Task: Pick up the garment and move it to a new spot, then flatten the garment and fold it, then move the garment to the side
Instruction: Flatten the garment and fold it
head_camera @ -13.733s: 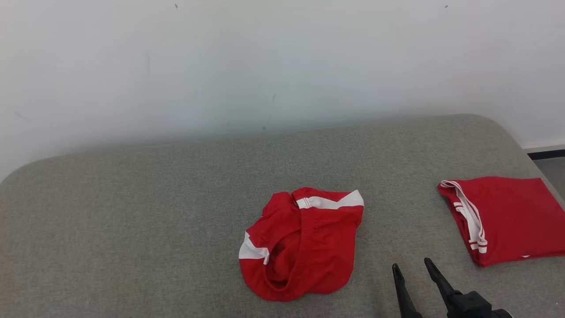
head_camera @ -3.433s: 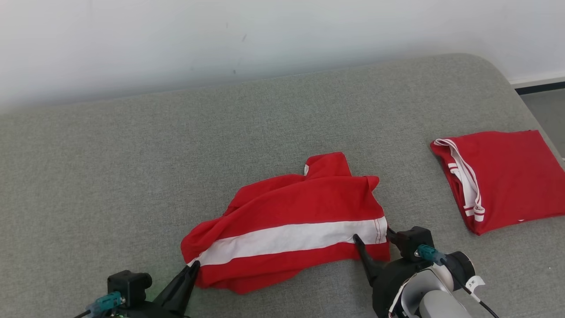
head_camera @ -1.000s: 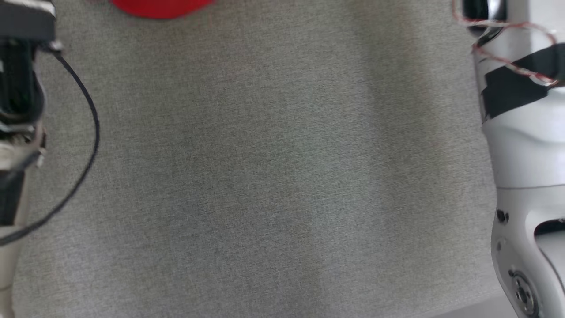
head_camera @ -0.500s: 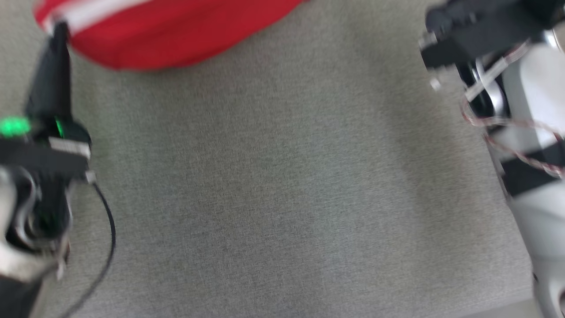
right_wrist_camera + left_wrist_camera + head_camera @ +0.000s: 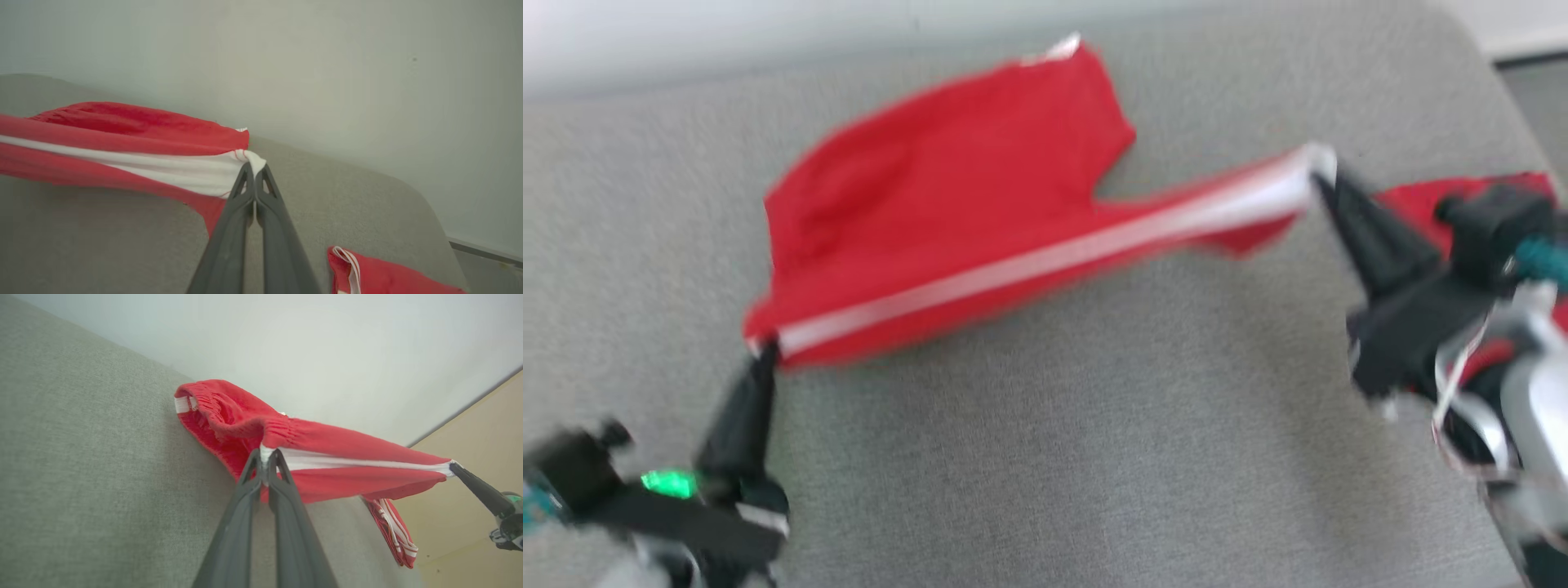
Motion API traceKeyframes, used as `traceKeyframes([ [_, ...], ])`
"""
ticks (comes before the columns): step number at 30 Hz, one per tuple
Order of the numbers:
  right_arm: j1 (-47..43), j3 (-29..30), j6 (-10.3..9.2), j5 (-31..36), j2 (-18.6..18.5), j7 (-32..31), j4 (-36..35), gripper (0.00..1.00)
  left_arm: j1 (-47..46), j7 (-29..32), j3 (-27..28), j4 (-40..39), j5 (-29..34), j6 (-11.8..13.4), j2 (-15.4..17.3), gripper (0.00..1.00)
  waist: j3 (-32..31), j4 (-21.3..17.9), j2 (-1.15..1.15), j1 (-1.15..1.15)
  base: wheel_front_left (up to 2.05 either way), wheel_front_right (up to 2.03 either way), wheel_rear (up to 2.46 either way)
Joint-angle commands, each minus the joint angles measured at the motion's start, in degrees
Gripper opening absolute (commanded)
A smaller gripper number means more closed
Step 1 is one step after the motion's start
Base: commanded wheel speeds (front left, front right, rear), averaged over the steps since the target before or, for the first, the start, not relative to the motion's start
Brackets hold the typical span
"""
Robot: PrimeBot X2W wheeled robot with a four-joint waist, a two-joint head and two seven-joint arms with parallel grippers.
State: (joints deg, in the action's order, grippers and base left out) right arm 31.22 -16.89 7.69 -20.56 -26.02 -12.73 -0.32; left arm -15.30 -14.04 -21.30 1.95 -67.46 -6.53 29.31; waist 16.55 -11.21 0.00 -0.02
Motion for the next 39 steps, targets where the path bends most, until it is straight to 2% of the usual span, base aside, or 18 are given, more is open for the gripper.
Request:
traceKeyframes([
  [1, -3.28, 0.76, -0.37, -1.29, -1.82, -2.96, -1.35, 0.0, 2.76, -0.47, -0.57, 1.04, 2.44, 0.89, 1.27, 0.0, -5.41, -0.4, 0.0, 0.02, 0.0, 0.0, 0.0],
  [5, -10.94, 1.93, -0.38, -5.01, -3.3, -10.65, -4.21, 0.0, 7.33, -0.71, -3.35, 2.39, 6.05, 1.85, 1.37, 0.0, -8.17, -0.81, 0.0, 0.02, 0.0, 0.0, 0.0],
  [8, -15.82, 2.9, -0.39, -6.77, -3.89, -15.29, -5.51, 0.0, 10.13, -0.91, -3.81, 3.35, 6.24, 2.46, 0.33, 0.0, -9.87, -0.92, 0.0, 0.02, 0.0, 0.0, 0.0],
  [17, -28.89, 5.77, -0.33, -11.13, -2.07, -30.92, -10.59, 0.0, 17.27, -1.09, -6.71, 5.21, 9.58, 2.92, -1.73, 0.0, -13.4, -1.04, 0.0, 0.02, 0.0, 0.0, 0.0],
  [25, -37.71, 10.66, -0.33, -12.14, 0.64, -41.5, -14.17, 0.0, 21.45, -0.19, -9.73, 6.47, 12.14, 3.29, 0.06, 0.0, -14.48, -0.24, 0.0, 0.02, 0.0, 0.0, 0.0],
  [31, -40.63, 12.29, -0.32, -12.43, 1.77, -45.59, -16.06, 0.0, 22.45, 2.82, -12.04, 6.54, 12.9, 2.94, 1.32, 0.0, -14.68, 0.48, 0.0, 0.02, 0.0, 0.0, 0.0],
  [39, -34.6, 10.53, -0.29, -10.43, -0.79, -40.12, -18.06, 0.0, 19.36, 2.79, -10.7, 4.23, 12.12, 3.31, 0.9, 0.0, -14.19, 2.55, 0.0, 0.02, 0.0, 0.0, 0.0],
])
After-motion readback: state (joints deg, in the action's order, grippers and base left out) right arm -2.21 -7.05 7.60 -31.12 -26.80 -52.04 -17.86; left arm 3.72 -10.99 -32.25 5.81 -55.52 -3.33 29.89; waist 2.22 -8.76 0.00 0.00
